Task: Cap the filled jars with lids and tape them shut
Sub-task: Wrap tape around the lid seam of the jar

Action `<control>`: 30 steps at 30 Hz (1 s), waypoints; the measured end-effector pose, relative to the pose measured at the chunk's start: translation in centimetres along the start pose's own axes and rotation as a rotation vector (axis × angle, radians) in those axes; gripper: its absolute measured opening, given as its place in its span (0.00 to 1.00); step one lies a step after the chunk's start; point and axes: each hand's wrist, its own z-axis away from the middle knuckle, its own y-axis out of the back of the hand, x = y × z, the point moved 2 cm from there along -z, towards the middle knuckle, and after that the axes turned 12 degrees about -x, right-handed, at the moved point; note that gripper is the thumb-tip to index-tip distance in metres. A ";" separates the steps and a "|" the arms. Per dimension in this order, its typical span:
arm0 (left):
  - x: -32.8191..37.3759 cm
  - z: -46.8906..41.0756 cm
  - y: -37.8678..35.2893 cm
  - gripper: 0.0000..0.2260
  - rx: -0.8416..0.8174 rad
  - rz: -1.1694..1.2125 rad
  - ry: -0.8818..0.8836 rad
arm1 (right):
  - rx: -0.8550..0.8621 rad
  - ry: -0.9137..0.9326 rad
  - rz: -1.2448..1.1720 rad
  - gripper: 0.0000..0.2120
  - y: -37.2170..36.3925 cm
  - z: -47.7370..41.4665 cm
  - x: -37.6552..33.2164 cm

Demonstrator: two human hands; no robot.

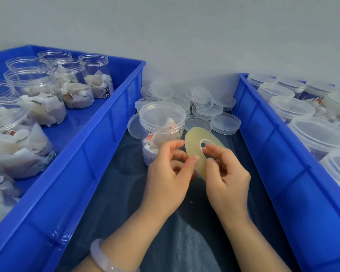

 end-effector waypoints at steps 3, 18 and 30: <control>0.0 -0.1 0.1 0.15 0.016 0.104 0.024 | 0.005 -0.002 -0.051 0.15 0.1 -0.1 -0.2; 0.2 -0.1 0.3 0.12 0.032 0.162 0.042 | -0.046 0.037 -0.004 0.13 -0.1 0.1 -0.1; 0.0 -0.2 0.5 0.04 0.049 0.085 0.059 | -0.056 0.042 -0.011 0.12 -0.2 0.0 -0.1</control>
